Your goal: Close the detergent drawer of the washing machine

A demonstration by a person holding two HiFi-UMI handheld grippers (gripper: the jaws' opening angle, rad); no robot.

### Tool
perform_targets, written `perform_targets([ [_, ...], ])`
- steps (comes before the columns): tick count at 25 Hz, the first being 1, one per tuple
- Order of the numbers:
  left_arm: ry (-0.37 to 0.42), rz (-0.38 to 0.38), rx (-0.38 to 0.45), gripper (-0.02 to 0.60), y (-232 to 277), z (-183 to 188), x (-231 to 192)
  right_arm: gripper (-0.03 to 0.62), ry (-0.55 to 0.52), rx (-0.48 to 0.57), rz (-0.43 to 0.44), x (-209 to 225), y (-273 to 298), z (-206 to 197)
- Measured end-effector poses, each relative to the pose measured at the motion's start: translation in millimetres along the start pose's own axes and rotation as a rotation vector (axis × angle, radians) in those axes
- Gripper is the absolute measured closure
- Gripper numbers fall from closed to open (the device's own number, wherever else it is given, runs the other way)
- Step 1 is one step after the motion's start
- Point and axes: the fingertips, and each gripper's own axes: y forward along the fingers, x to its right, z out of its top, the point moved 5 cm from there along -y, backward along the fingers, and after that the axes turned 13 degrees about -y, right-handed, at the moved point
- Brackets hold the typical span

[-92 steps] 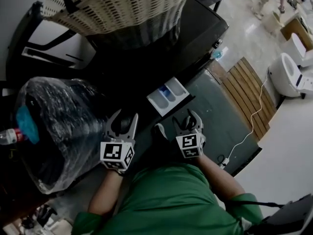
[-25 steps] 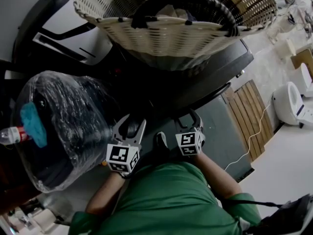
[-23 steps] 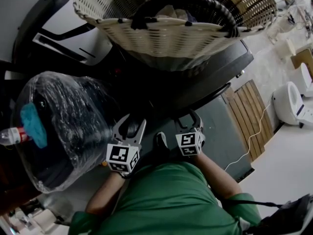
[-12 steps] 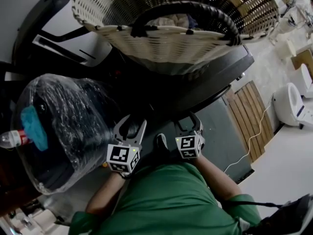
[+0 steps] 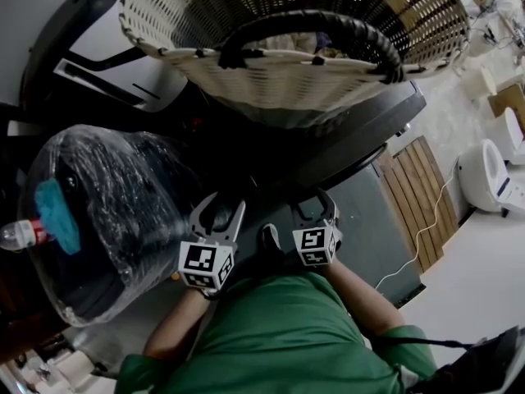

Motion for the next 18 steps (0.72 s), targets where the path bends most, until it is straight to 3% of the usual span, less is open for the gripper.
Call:
perform_targets([
  [9, -0.004, -0.009, 0.037, 0.376, -1.7, 3.5, 13.2, 0.313, -0.032, -0.003, 0.045, 9.7, -11.5, -1.5],
  [18, 0.007, -0.031, 0.123, 0.376, 0.5, 21.0, 41.7, 0.315, 0.029, 0.089, -0.095, 88.0, -74.2, 27.0],
])
